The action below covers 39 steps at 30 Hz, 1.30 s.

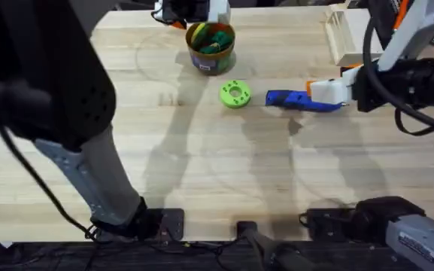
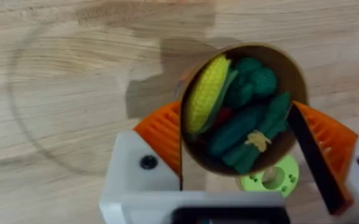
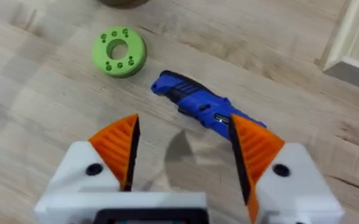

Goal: Pick up the gripper from the table and insert it into the empty holder that is missing its gripper. Then pick up a screw, insert it into the mounting hole, and use the screwdriver to tighten it. Finally, clean up the table by picking up the vegetable and placing it into the bucket.

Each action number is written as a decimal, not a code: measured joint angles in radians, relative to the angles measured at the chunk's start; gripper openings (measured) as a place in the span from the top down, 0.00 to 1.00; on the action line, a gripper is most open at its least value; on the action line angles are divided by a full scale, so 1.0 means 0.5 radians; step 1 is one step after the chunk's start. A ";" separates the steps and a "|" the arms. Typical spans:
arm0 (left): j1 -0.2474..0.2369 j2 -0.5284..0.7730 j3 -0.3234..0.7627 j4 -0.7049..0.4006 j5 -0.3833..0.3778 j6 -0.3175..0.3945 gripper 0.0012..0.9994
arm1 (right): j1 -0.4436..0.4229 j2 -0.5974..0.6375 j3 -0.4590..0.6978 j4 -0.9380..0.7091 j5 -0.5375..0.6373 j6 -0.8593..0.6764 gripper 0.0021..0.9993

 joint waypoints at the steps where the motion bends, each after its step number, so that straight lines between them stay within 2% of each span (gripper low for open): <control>1: 0.000 -0.028 0.000 -0.007 0.000 0.001 0.01 | 0.000 0.000 0.000 0.000 0.000 0.000 0.21; 5: 0.000 -0.207 0.000 -0.073 -0.005 0.012 0.01 | 0.000 0.000 0.000 0.000 0.000 0.000 0.21; 12: 0.000 -0.541 0.000 -0.395 -0.087 0.016 0.01 | 0.000 -0.022 -0.001 -0.002 0.000 0.000 0.21; 14: 0.000 -0.615 0.000 -0.495 -0.117 0.016 0.01 | -0.001 -0.077 -0.001 -0.002 0.000 0.000 0.21; 15: 0.000 -0.710 0.000 -0.603 -0.154 0.016 0.01 | 0.000 -0.187 -0.001 -0.003 0.000 0.000 0.21; 20: 0.000 -0.920 -0.062 -0.659 -0.199 0.021 0.01 | 0.000 -0.381 -0.001 -0.073 0.000 0.000 0.21; 25: 0.000 -1.269 -0.443 -0.542 -0.224 0.020 0.01 | 0.000 -0.505 -0.001 -0.302 -0.001 0.003 0.21; 31: 0.000 -1.742 -1.125 -0.345 -0.226 0.004 0.01 | 0.000 -0.609 -0.001 -0.535 0.000 0.014 0.21; 35: 0.000 -2.030 -1.526 -0.257 -0.226 -0.003 0.01 | 0.000 -0.643 -0.001 -0.574 -0.001 0.014 0.21; 39: 0.000 -2.275 -1.797 -0.172 -0.226 -0.004 0.01 | 0.000 -0.648 -0.001 -0.575 0.000 0.019 0.21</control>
